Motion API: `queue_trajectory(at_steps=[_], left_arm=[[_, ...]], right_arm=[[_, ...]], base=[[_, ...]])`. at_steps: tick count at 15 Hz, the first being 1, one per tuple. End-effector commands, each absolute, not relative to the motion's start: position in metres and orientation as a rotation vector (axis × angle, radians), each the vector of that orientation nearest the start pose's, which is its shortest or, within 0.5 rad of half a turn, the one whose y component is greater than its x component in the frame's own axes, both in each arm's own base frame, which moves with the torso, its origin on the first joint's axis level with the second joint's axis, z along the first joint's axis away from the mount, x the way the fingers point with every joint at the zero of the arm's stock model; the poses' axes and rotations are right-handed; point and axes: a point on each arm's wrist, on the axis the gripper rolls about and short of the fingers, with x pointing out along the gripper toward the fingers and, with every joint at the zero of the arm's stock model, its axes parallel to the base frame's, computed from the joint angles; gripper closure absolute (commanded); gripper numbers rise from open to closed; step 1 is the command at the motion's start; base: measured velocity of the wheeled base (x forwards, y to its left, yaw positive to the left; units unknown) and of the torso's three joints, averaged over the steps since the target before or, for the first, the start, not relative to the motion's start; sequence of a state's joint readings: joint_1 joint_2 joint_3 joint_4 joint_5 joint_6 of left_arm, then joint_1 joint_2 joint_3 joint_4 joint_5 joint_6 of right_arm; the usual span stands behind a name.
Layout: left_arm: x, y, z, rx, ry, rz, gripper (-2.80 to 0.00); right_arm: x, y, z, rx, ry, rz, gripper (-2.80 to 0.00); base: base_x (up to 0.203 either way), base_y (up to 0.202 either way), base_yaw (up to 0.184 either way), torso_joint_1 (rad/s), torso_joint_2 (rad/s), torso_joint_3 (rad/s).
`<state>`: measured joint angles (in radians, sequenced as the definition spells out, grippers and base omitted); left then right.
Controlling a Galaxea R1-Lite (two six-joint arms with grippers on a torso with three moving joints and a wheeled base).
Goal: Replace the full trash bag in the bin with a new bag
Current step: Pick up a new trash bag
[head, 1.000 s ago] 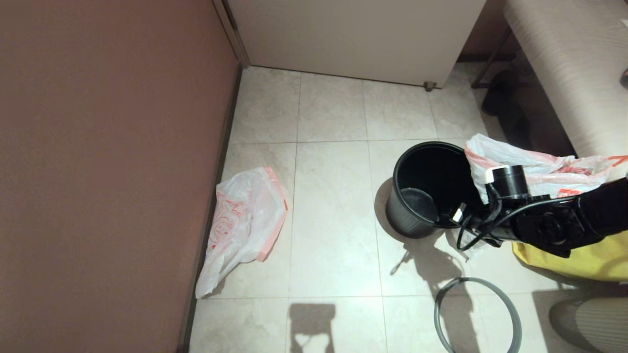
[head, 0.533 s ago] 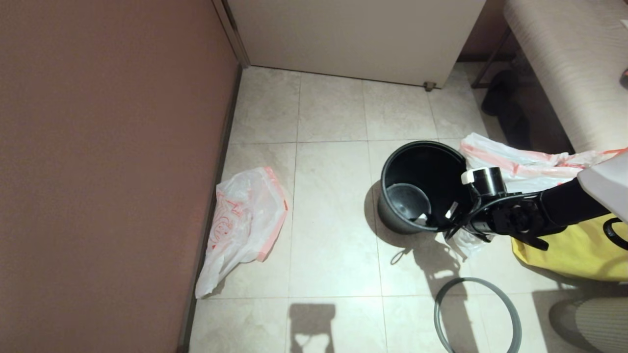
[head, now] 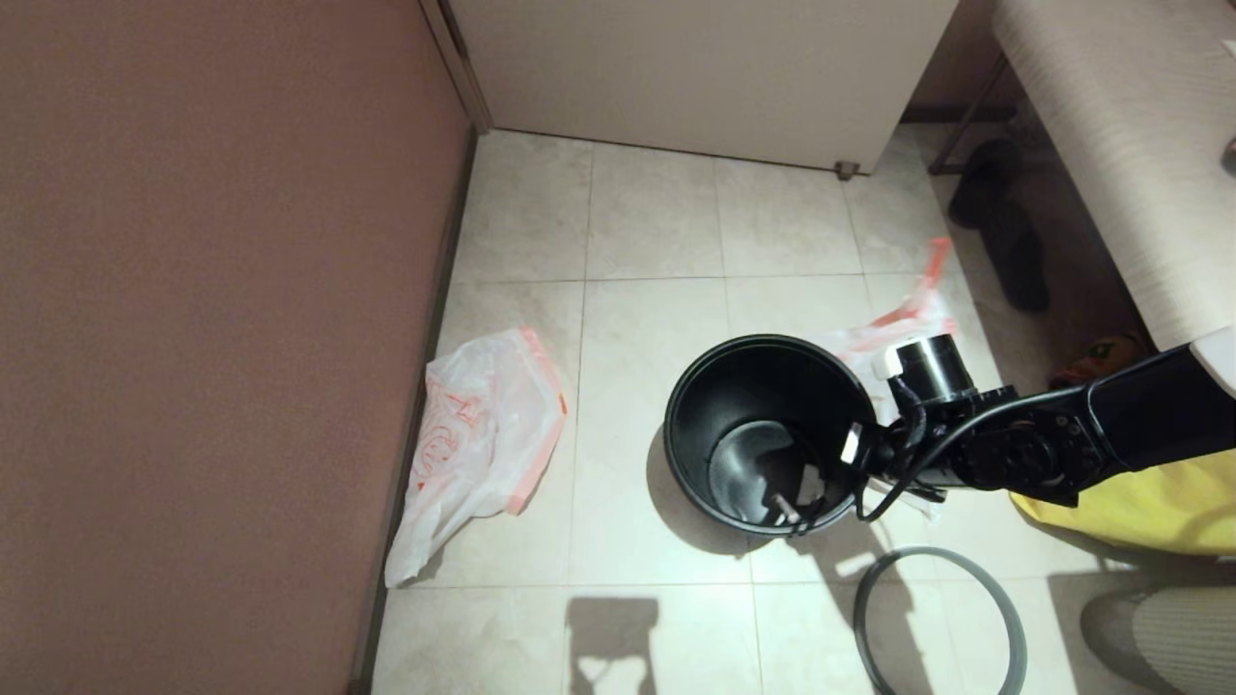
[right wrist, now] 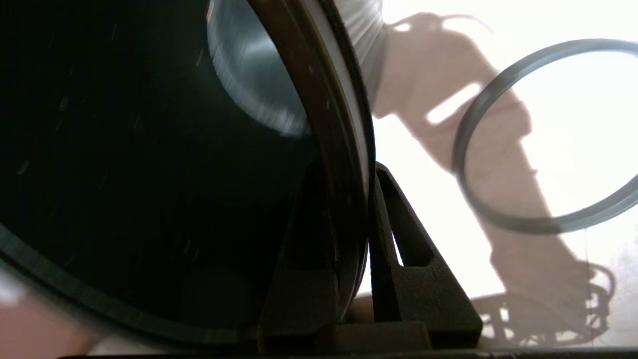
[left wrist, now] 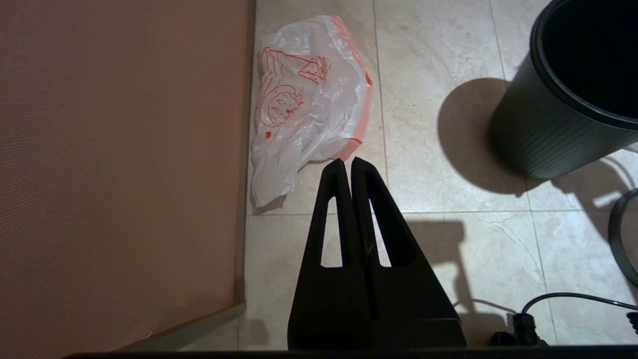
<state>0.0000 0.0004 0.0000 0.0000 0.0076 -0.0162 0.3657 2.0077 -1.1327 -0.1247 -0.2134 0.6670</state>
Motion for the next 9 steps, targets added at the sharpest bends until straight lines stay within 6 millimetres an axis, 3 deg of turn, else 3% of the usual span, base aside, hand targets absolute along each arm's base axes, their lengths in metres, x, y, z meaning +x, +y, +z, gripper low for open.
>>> queue_trajectory(at_steps=[1,4,9], left_arm=[[-0.023,0.000,0.075,-0.017,0.000,0.008,0.00],[-0.023,0.000,0.075,-0.017,0.000,0.008,0.00],[-0.023,0.000,0.075,-0.017,0.000,0.008,0.00]], right_arm=[[0.333,0.146,0.123,0.403,0.733,-0.039,0.00],[0.317,0.171,0.100,0.357,0.757,0.015,0.00],[0.305,0.182,0.056,0.289,0.760,0.082,0.00]], base=[[0.000,0.000,0.000,0.000,0.00,0.000],[0.000,0.000,0.000,0.000,0.00,0.000],[0.000,0.000,0.000,0.000,0.00,0.000]])
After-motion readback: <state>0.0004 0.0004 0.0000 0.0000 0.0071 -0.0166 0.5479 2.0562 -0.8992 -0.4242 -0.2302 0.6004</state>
